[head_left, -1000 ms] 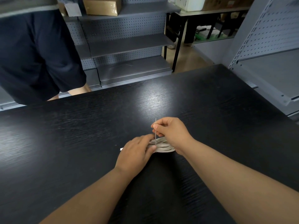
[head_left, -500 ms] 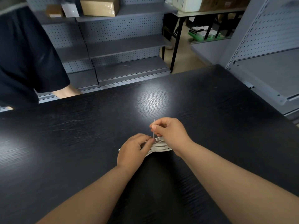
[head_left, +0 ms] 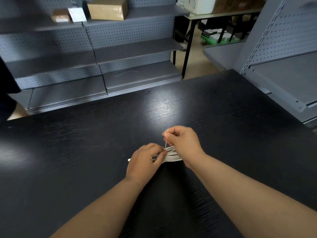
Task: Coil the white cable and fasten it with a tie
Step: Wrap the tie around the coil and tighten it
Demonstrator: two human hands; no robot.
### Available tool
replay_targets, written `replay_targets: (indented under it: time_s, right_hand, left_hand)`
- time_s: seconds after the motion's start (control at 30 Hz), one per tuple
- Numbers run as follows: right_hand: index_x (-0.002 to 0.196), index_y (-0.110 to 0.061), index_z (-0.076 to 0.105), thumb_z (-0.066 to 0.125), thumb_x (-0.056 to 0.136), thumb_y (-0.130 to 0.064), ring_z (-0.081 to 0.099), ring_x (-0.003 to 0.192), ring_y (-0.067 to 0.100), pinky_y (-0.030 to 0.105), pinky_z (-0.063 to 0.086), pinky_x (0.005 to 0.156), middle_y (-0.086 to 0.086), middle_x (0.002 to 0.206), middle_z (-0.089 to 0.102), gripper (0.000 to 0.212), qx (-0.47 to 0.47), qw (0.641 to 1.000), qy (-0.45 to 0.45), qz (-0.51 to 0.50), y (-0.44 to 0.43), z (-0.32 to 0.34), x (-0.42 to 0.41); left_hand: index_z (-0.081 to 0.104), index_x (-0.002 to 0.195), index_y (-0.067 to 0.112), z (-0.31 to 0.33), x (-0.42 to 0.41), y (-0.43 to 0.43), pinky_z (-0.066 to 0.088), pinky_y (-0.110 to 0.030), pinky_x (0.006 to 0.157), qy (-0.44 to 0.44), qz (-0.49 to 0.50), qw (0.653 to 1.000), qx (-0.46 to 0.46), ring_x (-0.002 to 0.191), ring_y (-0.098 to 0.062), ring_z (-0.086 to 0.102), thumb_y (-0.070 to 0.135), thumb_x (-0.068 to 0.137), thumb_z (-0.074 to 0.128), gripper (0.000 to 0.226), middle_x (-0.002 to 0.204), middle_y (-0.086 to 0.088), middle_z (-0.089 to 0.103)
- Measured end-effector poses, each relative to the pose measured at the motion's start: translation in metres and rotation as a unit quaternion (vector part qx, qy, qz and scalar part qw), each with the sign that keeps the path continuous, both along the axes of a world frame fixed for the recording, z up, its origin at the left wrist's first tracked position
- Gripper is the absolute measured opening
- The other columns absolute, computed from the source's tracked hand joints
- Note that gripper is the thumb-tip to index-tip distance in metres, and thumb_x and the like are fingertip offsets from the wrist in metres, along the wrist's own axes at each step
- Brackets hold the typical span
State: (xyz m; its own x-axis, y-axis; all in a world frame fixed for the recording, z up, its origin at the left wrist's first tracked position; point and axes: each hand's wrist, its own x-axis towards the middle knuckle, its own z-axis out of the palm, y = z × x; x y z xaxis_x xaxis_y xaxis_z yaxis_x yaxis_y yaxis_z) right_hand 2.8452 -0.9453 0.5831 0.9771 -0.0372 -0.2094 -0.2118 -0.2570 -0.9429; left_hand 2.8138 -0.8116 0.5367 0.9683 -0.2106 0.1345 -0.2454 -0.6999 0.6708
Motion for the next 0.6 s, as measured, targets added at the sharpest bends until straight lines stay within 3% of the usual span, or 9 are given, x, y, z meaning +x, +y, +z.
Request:
replay_targets:
  time_s: [0.1,0.3,0.47,0.6]
  right_hand:
    - [0.074,-0.022,0.065,0.059,0.089,-0.007,0.058,0.069,0.009,0.027,0.051,0.074,-0.005,0.071,0.064,0.022,0.002,1.0,0.006,0.009,-0.0002,0.0019,-0.0002]
    - [0.08,-0.023,0.067,0.059,0.09,-0.012,0.061,0.076,0.01,0.029,0.053,0.082,-0.005,0.077,0.067,0.017,-0.012,0.999,0.021,0.024,-0.0055,0.0059,-0.0007]
    - [0.081,-0.021,0.067,0.059,0.09,-0.011,0.061,0.076,0.01,0.028,0.053,0.081,-0.005,0.076,0.066,0.016,-0.005,0.999,0.023,0.025,-0.0043,0.0054,-0.0018]
    - [0.075,-0.026,0.065,0.059,0.09,-0.01,0.062,0.077,0.01,0.028,0.052,0.08,-0.005,0.075,0.066,0.022,-0.008,1.0,0.015,0.024,-0.003,0.0065,-0.0031]
  left_hand:
    - [0.064,0.099,0.021,0.0014,-0.0007,0.0021,0.045,-0.029,0.082,0.003,-0.035,0.998,0.05,0.093,-0.011,0.058,0.043,0.091,0.046,0.029,0.097,0.01,0.064]
    - [0.05,0.123,0.024,0.0033,-0.0044,0.0059,0.035,-0.02,0.094,0.017,-0.048,0.994,0.101,0.112,-0.007,0.05,0.049,0.085,0.059,0.047,0.121,0.011,0.056]
    - [0.057,0.108,0.021,-0.0017,-0.0043,0.0054,0.041,-0.026,0.089,-0.01,-0.054,0.993,0.103,0.104,-0.012,0.055,0.049,0.086,0.055,0.036,0.114,0.007,0.06]
    - [0.062,0.093,0.015,-0.0047,-0.0035,0.0045,0.049,-0.034,0.077,-0.049,-0.068,0.992,0.096,0.091,-0.018,0.061,0.056,0.082,0.035,0.05,0.102,0.002,0.065]
